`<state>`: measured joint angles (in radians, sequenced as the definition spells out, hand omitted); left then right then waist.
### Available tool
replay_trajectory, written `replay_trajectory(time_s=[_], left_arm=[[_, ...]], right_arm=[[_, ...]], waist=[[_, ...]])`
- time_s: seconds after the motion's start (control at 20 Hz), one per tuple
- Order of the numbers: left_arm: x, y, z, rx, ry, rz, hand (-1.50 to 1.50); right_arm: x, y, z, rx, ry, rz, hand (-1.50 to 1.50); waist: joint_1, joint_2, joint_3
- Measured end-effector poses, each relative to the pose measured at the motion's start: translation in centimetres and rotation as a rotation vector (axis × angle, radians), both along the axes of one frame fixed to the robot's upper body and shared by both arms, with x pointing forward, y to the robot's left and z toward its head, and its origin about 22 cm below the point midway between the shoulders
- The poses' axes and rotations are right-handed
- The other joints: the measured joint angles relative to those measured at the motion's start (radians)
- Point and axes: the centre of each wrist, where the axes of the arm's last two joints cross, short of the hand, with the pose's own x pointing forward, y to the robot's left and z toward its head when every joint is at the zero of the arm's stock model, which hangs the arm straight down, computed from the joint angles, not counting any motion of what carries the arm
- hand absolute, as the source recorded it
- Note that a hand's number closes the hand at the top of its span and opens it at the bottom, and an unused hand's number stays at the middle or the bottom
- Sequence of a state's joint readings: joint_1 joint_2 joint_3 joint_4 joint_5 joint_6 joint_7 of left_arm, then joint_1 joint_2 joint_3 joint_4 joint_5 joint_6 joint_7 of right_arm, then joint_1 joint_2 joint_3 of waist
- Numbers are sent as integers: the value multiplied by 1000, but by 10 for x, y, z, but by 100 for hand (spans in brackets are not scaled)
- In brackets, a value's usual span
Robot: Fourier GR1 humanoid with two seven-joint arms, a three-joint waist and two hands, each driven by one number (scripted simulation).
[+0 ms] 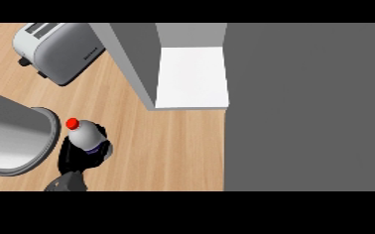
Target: Pick up the bottled water, place it into the cabinet and close the cabinet
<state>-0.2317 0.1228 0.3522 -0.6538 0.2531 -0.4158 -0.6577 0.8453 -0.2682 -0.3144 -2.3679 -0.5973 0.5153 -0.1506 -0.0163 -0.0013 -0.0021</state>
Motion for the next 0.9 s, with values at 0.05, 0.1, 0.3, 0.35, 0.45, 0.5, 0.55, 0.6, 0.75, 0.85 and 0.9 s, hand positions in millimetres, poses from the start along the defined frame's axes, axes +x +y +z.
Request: replay_trajectory(time_s=[0.05, 0.1, 0.3, 0.35, 0.45, 0.5, 0.55, 0.6, 0.75, 0.85, 0.9], left_arm=[[-2, 2, -1, 9, -9, 13, 150], [-3, 8, 2, 21, -20, 21, 150], [-3, 15, 8, 84, -57, 36, 150], [-3, 13, 9, 95, -63, 25, 150], [2, 2, 12, 100, -70, 7, 150], [7, -3, 17, 100, -72, -7, 150], [10, -10, 20, 101, -76, -16, 150], [11, -15, 22, 108, -81, -29, 150], [21, -36, 36, 124, -111, -57, 150], [26, -52, 45, 127, -116, -82, 150], [27, -59, 48, 127, -117, -91, 150]], right_arm=[[-1, 1, -2, 13, 2, 0, -150], [-2, 1, -1, 12, -2, -2, -150], [-5, -2, -2, 15, -4, -5, -150], [-5, -3, -1, 11, -5, -8, -150], [-7, -5, 0, 6, 0, -12, -150], [-7, -4, -1, 13, 0, -14, -150], [-7, -3, -1, 22, 0, -9, -150], [-9, -6, 1, 5, 2, -12, -150], [-9, -7, 1, 10, -5, -21, -150], [-8, -6, 1, 18, -6, -16, -150], [-9, -8, 2, 8, -8, -16, -150]], waist=[[-1, 0, 0], [1, 0, 0], [3, -1, 1], [4, -1, 1], [5, -2, 1], [7, -2, 1], [8, -3, 1], [8, -4, 2], [10, -4, 2], [11, -5, 2], [10, -5, 2]])
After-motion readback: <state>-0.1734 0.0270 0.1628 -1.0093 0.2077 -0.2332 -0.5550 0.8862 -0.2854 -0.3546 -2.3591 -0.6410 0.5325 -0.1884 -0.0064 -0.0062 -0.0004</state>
